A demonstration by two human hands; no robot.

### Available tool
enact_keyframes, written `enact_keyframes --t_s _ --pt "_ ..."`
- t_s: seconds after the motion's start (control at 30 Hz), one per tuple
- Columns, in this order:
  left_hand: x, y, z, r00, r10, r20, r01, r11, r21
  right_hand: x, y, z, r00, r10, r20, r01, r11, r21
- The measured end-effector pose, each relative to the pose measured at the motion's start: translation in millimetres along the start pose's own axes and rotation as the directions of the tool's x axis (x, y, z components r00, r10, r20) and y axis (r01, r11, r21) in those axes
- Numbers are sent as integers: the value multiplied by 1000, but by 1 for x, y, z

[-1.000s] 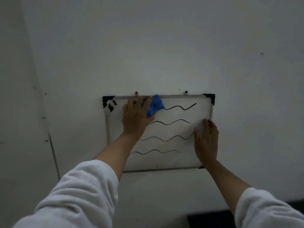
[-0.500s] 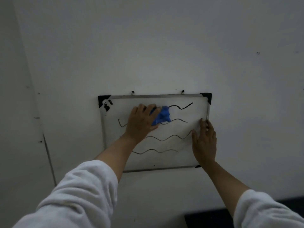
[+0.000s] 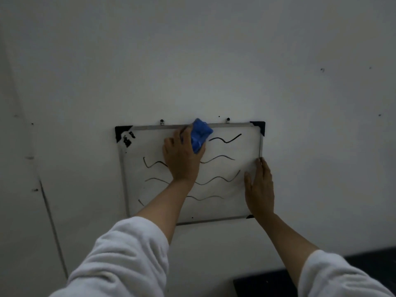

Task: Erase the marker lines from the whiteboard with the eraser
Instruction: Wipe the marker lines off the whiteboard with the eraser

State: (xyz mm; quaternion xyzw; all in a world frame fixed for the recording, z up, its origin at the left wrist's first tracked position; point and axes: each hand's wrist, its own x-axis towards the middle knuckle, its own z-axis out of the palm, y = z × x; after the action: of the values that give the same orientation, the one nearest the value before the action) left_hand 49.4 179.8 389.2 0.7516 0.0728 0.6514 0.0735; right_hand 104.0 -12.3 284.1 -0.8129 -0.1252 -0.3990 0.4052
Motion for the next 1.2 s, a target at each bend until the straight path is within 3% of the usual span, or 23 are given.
enact_keyframes --t_s 0.03,0.1,0.17,0.2,0.27,0.33,0.4,0.43,0.5,0.53,0.57,0.6,0.63,0.7,0.73,0.8,0.87,0.93,1.0,1.07,1.1,1.13,1.2 --pt "-3 4 1 1000 3 0 -3 1000 -9 -3 3 0 1000 7 8 -8 999 32" --pt "-11 4 6 971 236 33 -237 971 36 -7 8 1 999 22 28 -23 998 52" --pt "-12 -4 5 866 492 93 -500 860 104 -9 11 1 999 30 45 -31 999 22" --pt "-8 -8 6 844 529 90 -537 836 116 -8 12 1 998 32 49 -33 999 8" --pt "1 -4 8 917 397 39 -399 915 62 -8 12 2 998 33 51 -33 999 -3" --pt "7 8 8 993 115 1 -115 993 -25 -10 12 3 998 30 57 -30 1000 -9" --pt "5 17 10 996 91 0 -91 996 -25 -13 13 5 996 28 85 -25 999 -42" --pt "-1 17 13 974 226 20 -227 974 12 -14 15 6 994 27 106 -20 998 -68" --pt "-12 9 14 814 576 79 -582 806 107 -14 19 5 988 11 152 8 992 -127" --pt "-11 4 13 722 684 103 -692 712 122 -15 22 3 985 -6 173 34 987 -159" --pt "-8 0 13 680 726 101 -733 669 125 -15 25 2 982 -26 189 61 981 -185" --pt "-2 1 15 706 704 79 -708 697 116 -16 29 0 979 -42 199 83 976 -203" --pt "3 5 16 792 608 50 -610 787 89 -16 32 -1 977 -54 204 98 972 -213" --pt "13 19 16 960 280 18 -280 960 -4 -16 35 -2 977 -66 205 113 967 -227" --pt "15 27 15 986 165 14 -165 986 -29 -16 36 -1 977 -69 202 116 966 -230" --pt "6 33 18 972 231 36 -231 973 4 -15 34 0 978 -63 201 110 967 -230" --pt "-9 30 20 849 520 94 -528 843 103 -14 32 0 978 -56 203 103 968 -229" --pt "-9 22 21 754 648 103 -656 744 126 -14 33 0 977 -64 205 112 966 -234" --pt "0 24 24 849 526 49 -529 847 54 -14 34 -1 976 -65 207 114 966 -232" --pt "6 35 22 973 227 26 -226 973 -47 -14 36 -1 976 -62 211 113 966 -235" --pt "6 40 20 988 151 25 -149 987 -61 -14 35 -1 975 -63 212 114 964 -239" --pt "4 43 21 985 170 27 -169 985 -44 -14 35 -1 975 -63 214 115 964 -242" --pt "-4 41 23 905 420 67 -423 905 48 -13 34 -1 974 -58 217 110 965 -237"
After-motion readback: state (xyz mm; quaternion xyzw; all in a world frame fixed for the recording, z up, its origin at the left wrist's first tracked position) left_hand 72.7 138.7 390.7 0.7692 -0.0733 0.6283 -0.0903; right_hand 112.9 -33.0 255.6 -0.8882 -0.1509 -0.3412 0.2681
